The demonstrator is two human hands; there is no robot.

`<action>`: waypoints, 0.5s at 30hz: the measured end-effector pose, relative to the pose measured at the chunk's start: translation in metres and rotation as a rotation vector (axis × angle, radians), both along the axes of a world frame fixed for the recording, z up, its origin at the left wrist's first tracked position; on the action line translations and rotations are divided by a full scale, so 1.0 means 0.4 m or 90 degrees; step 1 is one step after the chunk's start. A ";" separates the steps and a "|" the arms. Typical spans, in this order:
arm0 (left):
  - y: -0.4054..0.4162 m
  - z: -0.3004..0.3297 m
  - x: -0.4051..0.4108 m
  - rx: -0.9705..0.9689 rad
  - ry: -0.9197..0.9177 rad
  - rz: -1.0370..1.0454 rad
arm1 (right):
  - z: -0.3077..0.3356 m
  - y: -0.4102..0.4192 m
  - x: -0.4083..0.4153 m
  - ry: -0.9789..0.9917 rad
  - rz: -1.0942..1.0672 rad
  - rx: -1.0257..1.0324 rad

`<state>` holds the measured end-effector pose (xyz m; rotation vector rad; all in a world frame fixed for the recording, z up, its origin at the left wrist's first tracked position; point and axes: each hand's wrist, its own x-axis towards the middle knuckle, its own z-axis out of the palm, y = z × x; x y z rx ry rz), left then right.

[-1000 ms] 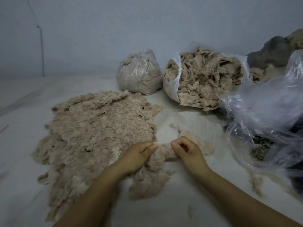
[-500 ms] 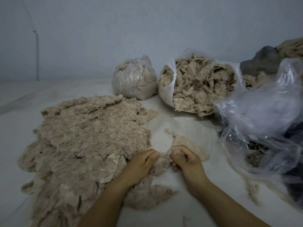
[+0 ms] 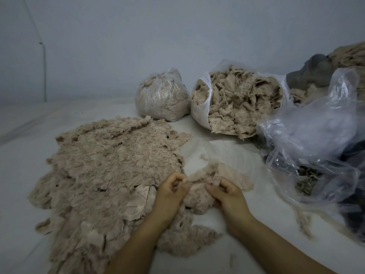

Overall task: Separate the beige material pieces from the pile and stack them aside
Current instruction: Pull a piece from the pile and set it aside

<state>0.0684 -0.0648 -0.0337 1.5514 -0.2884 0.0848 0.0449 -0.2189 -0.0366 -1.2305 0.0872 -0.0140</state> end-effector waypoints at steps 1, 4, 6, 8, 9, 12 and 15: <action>0.003 0.004 0.002 -0.049 0.024 0.026 | 0.002 0.000 0.000 0.003 0.012 0.024; 0.011 0.009 0.010 -0.053 0.016 0.050 | 0.004 0.002 -0.002 0.023 0.055 0.032; 0.008 0.008 0.007 0.039 -0.056 0.021 | 0.008 -0.004 -0.003 -0.015 0.097 0.011; 0.001 0.003 0.000 0.145 -0.125 -0.012 | 0.013 -0.013 -0.006 -0.050 0.112 -0.043; -0.002 -0.001 -0.001 0.185 -0.153 -0.013 | 0.013 -0.017 -0.006 -0.062 0.104 -0.102; 0.001 -0.006 0.001 0.186 -0.156 0.006 | 0.018 -0.012 -0.012 -0.094 0.044 -0.192; 0.002 -0.003 0.012 0.158 -0.121 0.018 | 0.010 0.000 -0.012 -0.067 0.008 -0.114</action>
